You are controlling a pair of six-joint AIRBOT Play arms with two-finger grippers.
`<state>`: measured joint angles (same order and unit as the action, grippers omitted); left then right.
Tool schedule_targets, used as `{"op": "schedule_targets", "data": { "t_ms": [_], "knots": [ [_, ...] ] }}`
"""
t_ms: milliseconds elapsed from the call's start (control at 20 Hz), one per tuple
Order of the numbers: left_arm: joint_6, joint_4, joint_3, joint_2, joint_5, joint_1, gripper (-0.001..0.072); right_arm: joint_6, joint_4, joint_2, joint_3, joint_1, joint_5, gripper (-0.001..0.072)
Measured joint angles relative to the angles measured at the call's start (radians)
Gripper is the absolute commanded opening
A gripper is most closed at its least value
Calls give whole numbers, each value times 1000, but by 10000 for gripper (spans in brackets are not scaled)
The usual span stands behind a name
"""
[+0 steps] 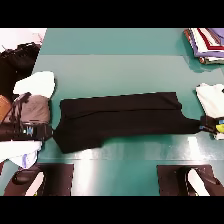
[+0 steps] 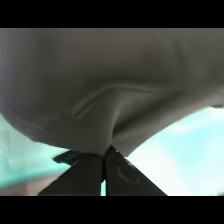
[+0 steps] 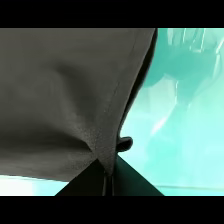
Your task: Fold the shirts.
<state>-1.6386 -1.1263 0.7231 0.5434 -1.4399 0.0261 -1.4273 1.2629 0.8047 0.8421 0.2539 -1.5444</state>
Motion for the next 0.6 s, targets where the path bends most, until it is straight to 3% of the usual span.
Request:
{"op": "schedule_targets", "data": {
  "t_ms": [500, 550, 600],
  "knots": [
    [82, -37, 130, 544, 473, 0, 24, -7, -19, 550, 373, -198, 197, 17],
    [87, -37, 142, 581, 506, 0, 125, -7, -29, 601, 411, -205, 203, 118],
    [92, -40, 151, 612, 537, 0, 421, -7, -42, 645, 446, -210, 210, 381]
  ]
}}
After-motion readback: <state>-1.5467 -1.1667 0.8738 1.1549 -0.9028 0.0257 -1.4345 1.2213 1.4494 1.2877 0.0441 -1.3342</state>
